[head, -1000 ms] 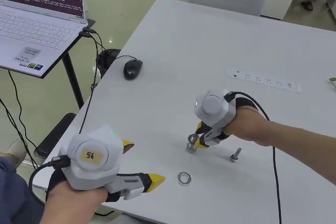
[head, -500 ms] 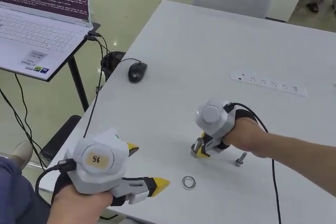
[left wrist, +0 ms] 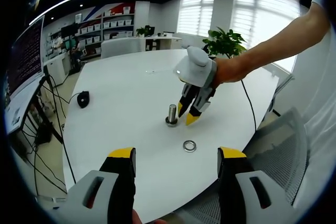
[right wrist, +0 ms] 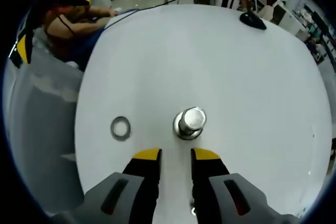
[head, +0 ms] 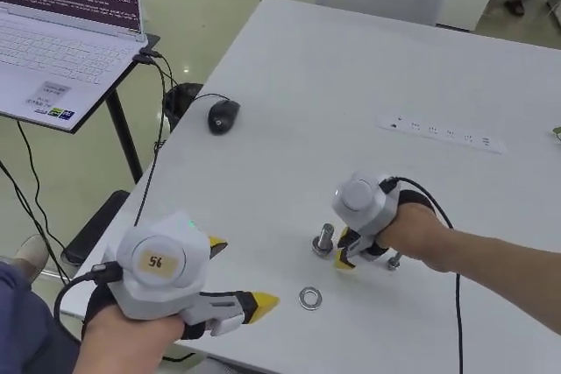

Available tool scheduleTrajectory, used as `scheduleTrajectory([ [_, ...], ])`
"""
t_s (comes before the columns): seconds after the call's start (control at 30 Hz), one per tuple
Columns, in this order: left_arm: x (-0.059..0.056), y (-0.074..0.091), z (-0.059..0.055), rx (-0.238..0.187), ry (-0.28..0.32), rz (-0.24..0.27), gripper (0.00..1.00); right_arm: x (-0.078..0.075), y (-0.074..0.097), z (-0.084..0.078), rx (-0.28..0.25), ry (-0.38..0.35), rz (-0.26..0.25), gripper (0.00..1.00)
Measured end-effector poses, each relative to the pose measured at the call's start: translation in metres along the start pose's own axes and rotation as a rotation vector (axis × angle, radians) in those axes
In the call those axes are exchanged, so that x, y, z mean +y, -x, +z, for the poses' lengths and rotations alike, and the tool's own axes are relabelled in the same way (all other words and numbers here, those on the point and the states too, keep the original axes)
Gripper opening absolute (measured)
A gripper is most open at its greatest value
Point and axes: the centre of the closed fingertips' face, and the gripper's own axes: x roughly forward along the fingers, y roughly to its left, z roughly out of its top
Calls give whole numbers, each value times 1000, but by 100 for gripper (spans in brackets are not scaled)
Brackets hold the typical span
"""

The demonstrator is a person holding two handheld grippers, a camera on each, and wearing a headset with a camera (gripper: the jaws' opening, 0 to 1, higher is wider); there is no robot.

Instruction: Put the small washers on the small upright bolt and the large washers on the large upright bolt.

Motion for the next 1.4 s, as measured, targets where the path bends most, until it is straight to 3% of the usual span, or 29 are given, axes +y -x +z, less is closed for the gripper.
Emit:
scheduleTrajectory([
  [0.23, -2, -2, 1, -1, -6, -6, 62, 25, -5, -17, 23, 9, 20, 24],
  [0.27, -3, -3, 1, -1, -6, -7, 62, 25, -4, -14, -1, 34, 6, 24],
  [0.37, -4, -4, 2, -3, -9, -12, 62, 36, -4, -12, -10, 23, 22, 24],
  [0.5, -7, -5, 4, -4, -14, -16, 62, 59, -9, 1, -62, 98, 66, 26],
  [0.67, -7, -5, 4, -4, -15, -17, 62, 76, -15, 17, -110, 131, 91, 29],
  [0.87, -6, -3, 3, -2, -15, -12, 62, 79, -19, 24, -76, 294, 90, 28],
  [1.2, -6, -1, 2, -4, -15, -10, 62, 80, -17, 18, -10, 538, 175, 29],
  [1.4, -5, 1, 1, 0, -12, -5, 62, 81, -18, 20, 36, 680, 196, 28],
])
